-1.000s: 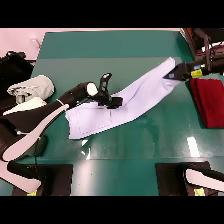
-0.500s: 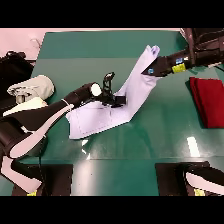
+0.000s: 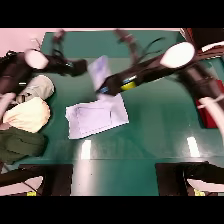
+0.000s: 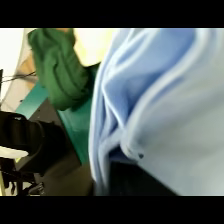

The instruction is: Fold the shirts.

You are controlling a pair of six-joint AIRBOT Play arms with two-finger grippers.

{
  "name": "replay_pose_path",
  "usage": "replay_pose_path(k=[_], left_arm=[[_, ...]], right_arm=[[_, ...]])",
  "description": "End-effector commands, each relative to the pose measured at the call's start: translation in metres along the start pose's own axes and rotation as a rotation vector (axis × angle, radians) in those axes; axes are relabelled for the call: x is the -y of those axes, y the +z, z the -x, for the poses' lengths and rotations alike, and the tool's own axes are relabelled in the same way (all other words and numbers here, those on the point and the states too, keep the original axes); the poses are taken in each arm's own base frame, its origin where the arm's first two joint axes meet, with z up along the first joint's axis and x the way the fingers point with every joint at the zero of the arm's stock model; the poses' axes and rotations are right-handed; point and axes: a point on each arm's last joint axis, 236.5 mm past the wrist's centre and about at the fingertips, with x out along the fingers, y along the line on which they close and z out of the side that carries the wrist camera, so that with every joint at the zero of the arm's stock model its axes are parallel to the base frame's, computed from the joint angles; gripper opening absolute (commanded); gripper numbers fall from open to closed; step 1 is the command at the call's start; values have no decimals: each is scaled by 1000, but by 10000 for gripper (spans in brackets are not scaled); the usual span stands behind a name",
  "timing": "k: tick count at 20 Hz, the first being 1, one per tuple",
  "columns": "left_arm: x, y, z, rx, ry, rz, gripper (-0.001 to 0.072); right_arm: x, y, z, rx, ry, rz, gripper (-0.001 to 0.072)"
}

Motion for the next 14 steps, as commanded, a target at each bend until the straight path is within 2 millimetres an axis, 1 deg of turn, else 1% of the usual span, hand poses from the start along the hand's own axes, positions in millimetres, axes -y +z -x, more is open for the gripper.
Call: replay_pose_path(k=[1, 2, 3, 4, 6, 7, 8, 9, 10, 11, 12, 13, 14], left_arm=[[-27, 45, 81, 163, 87, -27, 20], [-28, 46, 90, 171, 103, -44, 20], [-30, 45, 95, 169, 118, -58, 20], [-30, 41, 95, 155, 121, -58, 20], [-32, 32, 93, 116, 126, -55, 20], [-32, 29, 93, 104, 127, -55, 20], [-32, 28, 93, 99, 125, -60, 20], [-32, 28, 93, 99, 125, -60, 20], [-32, 28, 93, 97, 126, -60, 19], [-32, 27, 92, 94, 126, -59, 20], [-31, 26, 92, 93, 123, -58, 20], [-31, 27, 92, 93, 121, -57, 20], [-31, 26, 91, 91, 121, -57, 20]], right_arm=[[-38, -23, -89, -31, 111, 49, 414], [-35, -33, -100, -65, 108, 47, 414], [-27, -39, -100, -94, 97, 49, 412], [-14, -42, -94, -117, 63, 66, 412], [34, -46, -67, -134, -63, 46, 412], [63, -50, -49, -129, -130, 12, 412], [98, -58, -27, -123, -203, -45, 411], [134, -70, -5, -126, -276, -101, 411], [170, -88, 18, -134, -338, -178, 417], [199, -107, 36, -144, -364, -277, 523], [220, -124, 47, -158, -370, -369, 584], [236, -135, 51, -149, -354, -460, 584], [250, -142, 52, -129, -330, -548, 582]])
